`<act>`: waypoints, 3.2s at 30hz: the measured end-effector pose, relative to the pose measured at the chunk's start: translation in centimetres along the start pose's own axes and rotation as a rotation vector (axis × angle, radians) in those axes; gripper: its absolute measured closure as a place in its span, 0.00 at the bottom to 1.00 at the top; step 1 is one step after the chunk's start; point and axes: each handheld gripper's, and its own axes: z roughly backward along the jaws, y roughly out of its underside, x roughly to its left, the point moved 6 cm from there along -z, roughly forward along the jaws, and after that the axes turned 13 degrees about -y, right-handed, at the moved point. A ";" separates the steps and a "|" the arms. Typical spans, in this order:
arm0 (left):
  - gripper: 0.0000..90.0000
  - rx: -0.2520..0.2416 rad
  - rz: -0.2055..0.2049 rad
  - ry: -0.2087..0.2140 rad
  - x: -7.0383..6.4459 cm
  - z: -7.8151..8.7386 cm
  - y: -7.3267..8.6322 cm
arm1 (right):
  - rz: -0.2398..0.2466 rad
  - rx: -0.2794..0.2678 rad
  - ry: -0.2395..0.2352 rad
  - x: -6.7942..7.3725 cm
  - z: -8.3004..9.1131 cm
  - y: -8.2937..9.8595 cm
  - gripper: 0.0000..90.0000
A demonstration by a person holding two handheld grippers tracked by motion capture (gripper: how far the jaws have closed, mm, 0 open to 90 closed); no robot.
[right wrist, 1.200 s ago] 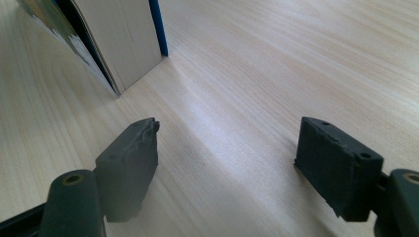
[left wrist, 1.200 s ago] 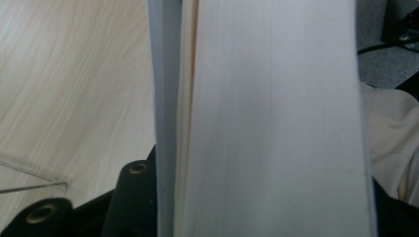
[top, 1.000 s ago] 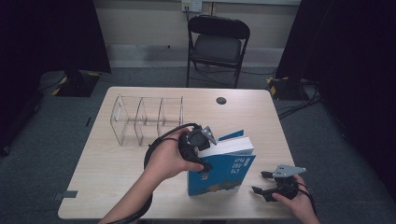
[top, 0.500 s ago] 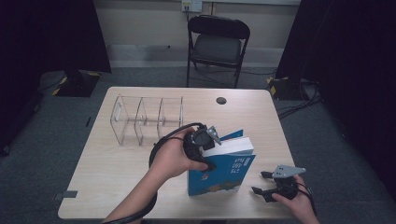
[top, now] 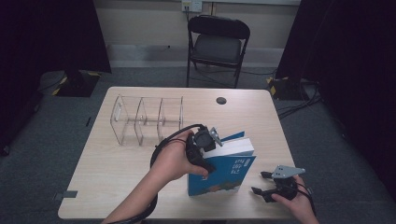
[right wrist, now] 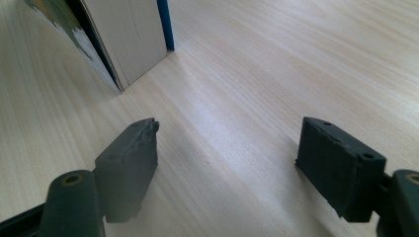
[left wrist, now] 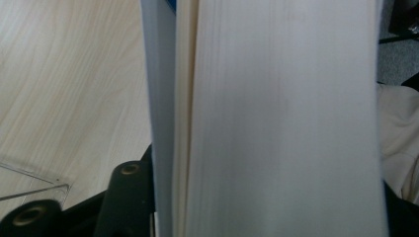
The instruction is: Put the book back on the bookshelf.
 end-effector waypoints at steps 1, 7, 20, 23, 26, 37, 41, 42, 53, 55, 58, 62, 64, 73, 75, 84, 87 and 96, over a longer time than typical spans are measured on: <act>0.59 0.014 -0.006 0.002 0.0 0.0 0.0 | 0.002 0.001 0.002 0.0 0.0 0.0 0.26; 0.65 0.009 -0.009 -0.004 -0.1 0.2 0.0 | 0.017 0.009 0.015 0.1 -0.1 0.0 0.25; 0.69 0.019 0.024 -0.004 0.0 0.3 -0.4 | 0.016 0.009 0.010 0.1 -0.1 0.0 0.25; 0.69 0.030 0.025 -0.006 0.3 0.4 -0.5 | 0.032 0.015 0.018 0.2 -0.1 0.0 0.25; 0.69 0.048 0.050 -0.008 0.6 0.6 -0.4 | 0.035 0.019 0.021 0.2 -0.2 0.0 0.24; 0.69 0.077 0.170 -0.027 2.9 2.1 0.7 | 0.035 0.020 0.023 0.3 -0.2 0.0 0.24; 0.69 0.078 0.220 -0.057 3.9 3.0 1.2 | 0.043 0.024 0.016 0.3 -0.2 0.1 0.21; 0.69 0.079 0.227 -0.065 4.1 3.2 1.3 | 0.048 0.033 0.011 0.4 -0.2 0.1 0.18; 0.69 0.116 0.291 -0.125 6.2 4.4 3.0 | 0.049 0.036 0.004 0.5 -0.3 0.1 0.17; 0.69 0.119 0.304 -0.135 6.4 4.6 3.3 | 0.052 0.035 0.004 0.5 -0.3 0.1 0.17; 0.69 0.122 0.335 -0.142 7.0 4.9 3.8 | 0.050 0.036 0.003 0.5 -0.3 0.1 0.17; 0.69 0.115 0.374 -0.159 7.4 5.2 4.2 | 0.049 0.037 0.003 0.5 -0.3 0.1 0.17; 0.69 0.116 0.379 -0.157 7.5 5.4 4.5 | 0.050 0.036 0.004 0.5 -0.3 0.1 0.17; 0.69 0.126 0.423 -0.161 7.8 6.1 6.2 | 0.048 0.037 0.003 0.5 -0.3 0.1 0.17; 0.69 0.130 0.424 -0.164 8.0 6.2 6.6 | 0.048 0.037 0.003 0.5 -0.3 0.1 0.17; 0.69 0.141 0.471 -0.174 8.5 7.2 8.1 | 0.049 0.036 0.003 0.5 -0.3 0.1 0.17; 0.69 0.144 0.487 -0.181 8.8 7.5 8.6 | 0.047 0.037 0.003 0.5 -0.3 0.1 0.17; 0.69 0.164 0.528 -0.213 9.4 8.1 10.2 | 0.049 0.037 0.003 0.5 -0.3 0.1 0.17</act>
